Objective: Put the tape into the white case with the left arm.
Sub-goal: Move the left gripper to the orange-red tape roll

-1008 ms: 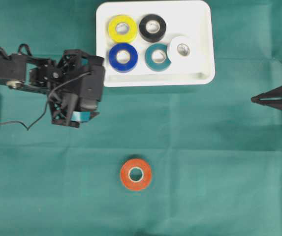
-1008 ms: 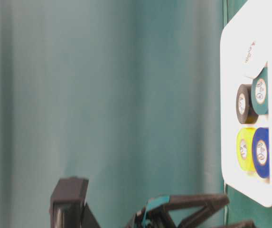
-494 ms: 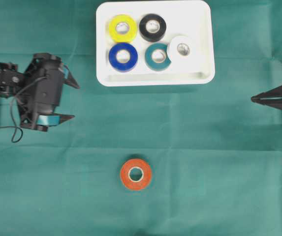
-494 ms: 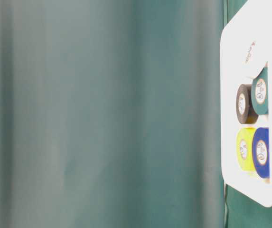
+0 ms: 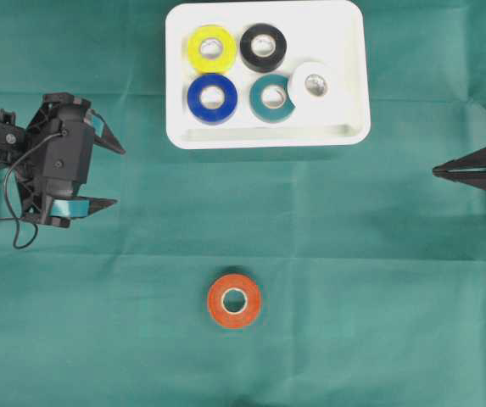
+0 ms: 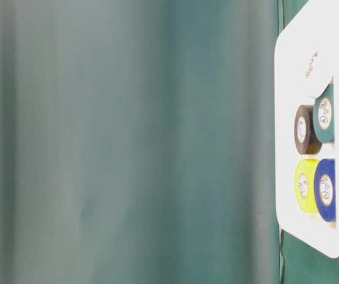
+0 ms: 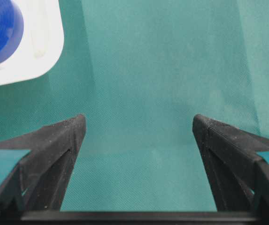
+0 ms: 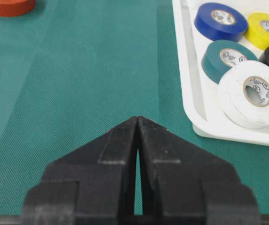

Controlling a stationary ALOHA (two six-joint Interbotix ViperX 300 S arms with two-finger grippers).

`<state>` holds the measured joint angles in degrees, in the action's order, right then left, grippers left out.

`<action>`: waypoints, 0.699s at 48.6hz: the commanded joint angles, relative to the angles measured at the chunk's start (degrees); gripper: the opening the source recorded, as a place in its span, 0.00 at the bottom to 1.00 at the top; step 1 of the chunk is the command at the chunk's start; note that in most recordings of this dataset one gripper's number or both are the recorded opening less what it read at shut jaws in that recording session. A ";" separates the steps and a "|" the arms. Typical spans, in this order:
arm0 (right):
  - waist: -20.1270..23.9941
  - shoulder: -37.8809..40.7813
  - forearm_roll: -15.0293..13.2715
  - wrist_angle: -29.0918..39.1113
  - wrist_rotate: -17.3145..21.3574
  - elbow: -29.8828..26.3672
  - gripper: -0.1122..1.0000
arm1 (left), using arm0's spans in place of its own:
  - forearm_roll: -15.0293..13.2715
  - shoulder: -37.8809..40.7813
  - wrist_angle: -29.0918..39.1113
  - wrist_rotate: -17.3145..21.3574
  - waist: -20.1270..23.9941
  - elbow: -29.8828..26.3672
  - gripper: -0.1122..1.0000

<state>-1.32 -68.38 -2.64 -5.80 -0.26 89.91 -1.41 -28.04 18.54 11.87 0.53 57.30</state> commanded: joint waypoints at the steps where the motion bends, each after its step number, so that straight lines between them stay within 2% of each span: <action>1: -0.09 0.35 -0.18 -0.62 0.00 -0.70 0.02 | -0.18 -0.18 -0.44 -0.09 -0.26 -0.70 0.99; 6: -0.09 0.35 -0.18 -0.62 0.00 -0.70 0.02 | -0.18 0.09 -0.44 -0.09 -1.41 -0.70 0.99; 21: -0.09 0.35 -0.09 -0.62 0.00 -0.70 0.02 | -0.18 0.09 -0.44 -0.18 -8.88 -0.62 0.99; 34: -0.09 0.35 -0.18 -0.62 0.00 -0.70 0.02 | -0.18 2.55 -1.32 -0.18 -9.58 -2.11 0.99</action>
<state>-1.32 -68.38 -2.64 -5.80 -0.26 89.91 -1.41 -26.19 18.19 11.78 -8.79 57.04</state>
